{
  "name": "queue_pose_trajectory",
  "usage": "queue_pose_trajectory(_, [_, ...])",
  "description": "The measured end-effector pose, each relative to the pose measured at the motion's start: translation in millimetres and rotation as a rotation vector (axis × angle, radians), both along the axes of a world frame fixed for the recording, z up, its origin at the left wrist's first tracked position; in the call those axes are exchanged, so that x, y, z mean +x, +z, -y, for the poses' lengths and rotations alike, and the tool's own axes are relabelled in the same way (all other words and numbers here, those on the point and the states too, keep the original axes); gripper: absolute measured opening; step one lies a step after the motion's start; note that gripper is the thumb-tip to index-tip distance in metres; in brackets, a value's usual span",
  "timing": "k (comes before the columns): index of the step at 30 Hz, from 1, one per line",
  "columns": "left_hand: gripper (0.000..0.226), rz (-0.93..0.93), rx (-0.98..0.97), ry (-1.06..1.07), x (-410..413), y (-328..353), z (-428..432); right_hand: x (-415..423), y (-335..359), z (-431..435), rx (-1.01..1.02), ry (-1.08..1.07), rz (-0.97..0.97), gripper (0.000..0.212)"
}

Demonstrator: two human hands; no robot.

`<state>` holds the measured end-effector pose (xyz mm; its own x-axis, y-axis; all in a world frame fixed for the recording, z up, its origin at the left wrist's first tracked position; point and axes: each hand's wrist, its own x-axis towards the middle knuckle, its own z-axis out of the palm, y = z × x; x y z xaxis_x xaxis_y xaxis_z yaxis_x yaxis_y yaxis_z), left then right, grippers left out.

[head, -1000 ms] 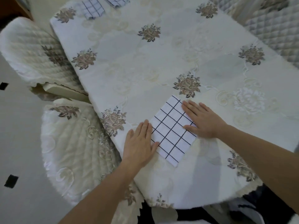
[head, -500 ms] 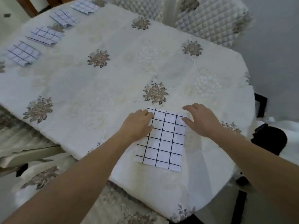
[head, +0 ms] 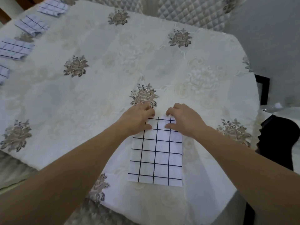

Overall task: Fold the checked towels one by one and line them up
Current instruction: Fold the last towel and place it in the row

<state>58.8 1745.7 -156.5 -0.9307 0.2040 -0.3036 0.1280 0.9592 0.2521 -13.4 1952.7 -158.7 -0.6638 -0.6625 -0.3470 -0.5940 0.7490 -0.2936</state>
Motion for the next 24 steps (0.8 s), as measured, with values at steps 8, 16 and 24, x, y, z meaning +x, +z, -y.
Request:
queue_pose_trajectory(8, [0.052, 0.078, 0.07, 0.064, -5.9, -5.0, 3.3, -10.3, -5.9, 13.1, 0.062, -0.007, 0.083, 0.058])
queue_pose_trajectory(16, [0.028, 0.158, 0.019, 0.001, -18.9, -1.7, 1.3, -24.5, -5.1, 19.3, 0.063, 0.111, 0.191, 0.027])
queue_pose_trajectory(24, [0.033, 0.167, 0.056, 0.151, -40.4, 16.1, 0.5, -49.7, -1.0, 13.3, -0.081, 0.033, 0.223, 0.026])
